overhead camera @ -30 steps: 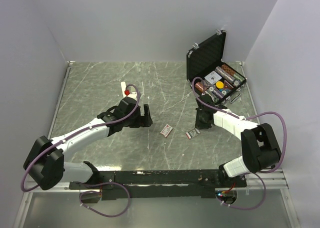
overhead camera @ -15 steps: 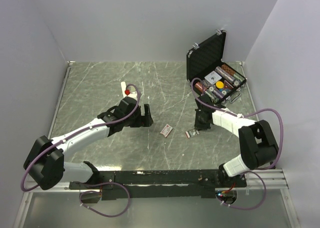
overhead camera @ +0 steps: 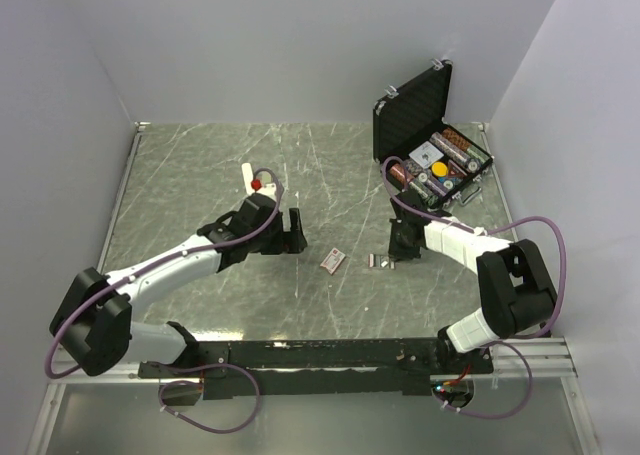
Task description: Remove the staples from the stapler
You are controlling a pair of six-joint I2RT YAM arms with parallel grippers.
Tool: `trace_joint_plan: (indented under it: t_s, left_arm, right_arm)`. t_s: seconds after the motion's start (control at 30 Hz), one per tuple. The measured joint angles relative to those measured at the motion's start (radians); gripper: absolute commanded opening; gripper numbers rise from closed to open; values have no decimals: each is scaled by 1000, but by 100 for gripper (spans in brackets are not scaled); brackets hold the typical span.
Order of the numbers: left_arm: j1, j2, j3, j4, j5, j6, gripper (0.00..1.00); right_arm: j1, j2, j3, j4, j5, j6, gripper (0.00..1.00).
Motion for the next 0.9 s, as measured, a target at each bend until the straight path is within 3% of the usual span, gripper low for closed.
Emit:
trace_joint_plan:
  t_s: [0.23,0.53,0.77,0.9]
  left_arm:
    - [-7,38,0,2,3,0,97]
    - [-54,123,24,-17,5,12,94]
    - [-95,152,24,-57,8,21,85]
    - [-112,175,24,-61,19,26,73]
  right_arm:
    - [-1,0,-3,3,-11,7,1]
    - [-1,13,6,5,-12,11,0]
    - [-1,77,69,15,-11,16,0]
    - [0,111,103,21,-15,23,0]
